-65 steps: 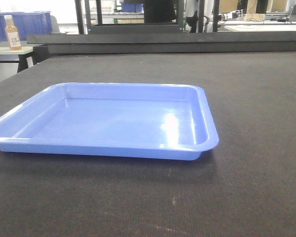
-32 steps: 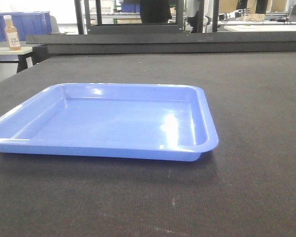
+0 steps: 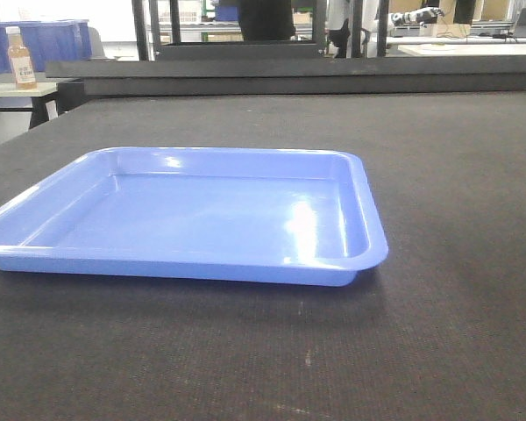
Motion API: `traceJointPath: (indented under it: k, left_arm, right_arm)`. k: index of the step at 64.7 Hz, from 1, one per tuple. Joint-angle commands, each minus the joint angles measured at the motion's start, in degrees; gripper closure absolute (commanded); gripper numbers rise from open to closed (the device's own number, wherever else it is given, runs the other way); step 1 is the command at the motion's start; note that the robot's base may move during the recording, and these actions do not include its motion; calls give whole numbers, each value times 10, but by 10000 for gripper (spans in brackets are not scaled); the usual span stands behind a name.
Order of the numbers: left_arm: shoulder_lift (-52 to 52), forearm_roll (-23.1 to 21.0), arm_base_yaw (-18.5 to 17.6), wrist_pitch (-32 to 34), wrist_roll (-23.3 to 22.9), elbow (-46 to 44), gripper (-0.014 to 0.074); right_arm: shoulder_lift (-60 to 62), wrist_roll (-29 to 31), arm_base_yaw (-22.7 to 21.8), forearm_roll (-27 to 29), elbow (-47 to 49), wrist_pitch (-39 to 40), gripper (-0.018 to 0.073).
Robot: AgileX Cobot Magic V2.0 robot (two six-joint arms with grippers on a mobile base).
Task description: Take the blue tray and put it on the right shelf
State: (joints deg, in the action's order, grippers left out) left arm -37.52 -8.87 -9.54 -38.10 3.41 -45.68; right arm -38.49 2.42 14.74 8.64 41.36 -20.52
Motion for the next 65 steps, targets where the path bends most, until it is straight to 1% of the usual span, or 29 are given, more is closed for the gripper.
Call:
traceJointPath:
  k: [1, 5, 9, 13, 19, 23, 26, 28, 34, 37, 39, 44, 49, 56, 65]
  left_arm:
    - [-50, -9, -27, 21, 8, -41, 121]
    - [-94, -9, -47, -5, 38, -68, 121]
    - [-141, -6, -61, -28, 46, -98, 121]
    - [-188, -1, -63, -53, 46, -131, 121]
    - [-265, 31, -63, -98, 44, -177, 121]
    - [-310, 58, -63, -125, 16, -206, 121]
    - [-347, 85, -63, -142, -13, -230, 121]
    - [-365, 96, -63, -152, -23, -242, 121]
    - [-422, 123, -63, -167, -68, -281, 121]
    - [-447, 127, -63, -168, -78, -294, 121]
    - [-464, 127, -63, -168, -83, -303, 121]
    - [-495, 125, -63, -168, -92, -319, 121]
    - [-527, 118, -63, -168, -92, -326, 121]
    - [-559, 118, -63, -160, -92, -327, 121]
    - [-590, 105, -63, -137, -92, -327, 121]
  right_arm:
    - [-58, 3, 49, 23, 63, 11, -70]
    - [-117, 3, 89, 27, 105, -29, -66]
    - [-177, 0, 117, 27, 147, -66, -63]
    - [-232, -16, 130, 27, 185, -100, -63]
    - [-318, -65, 132, 26, 251, -166, -63]
    - [-365, -94, 130, 15, 290, -204, -63]
    - [-403, -138, 127, 2, 323, -234, -63]
    - [-420, -165, 127, -10, 338, -246, -62]
    - [-471, -269, 127, -91, 380, -289, -62]
    - [-492, -317, 127, -122, 399, -313, -62]
    - [-505, -338, 127, -135, 409, -327, -62]
    - [-528, -352, 127, -171, 427, -352, -62]
    - [-552, -358, 127, -180, 437, -355, -62]
    - [-578, -358, 127, -167, 441, -342, -62]
    - [-613, -359, 127, -127, 441, -328, -62]
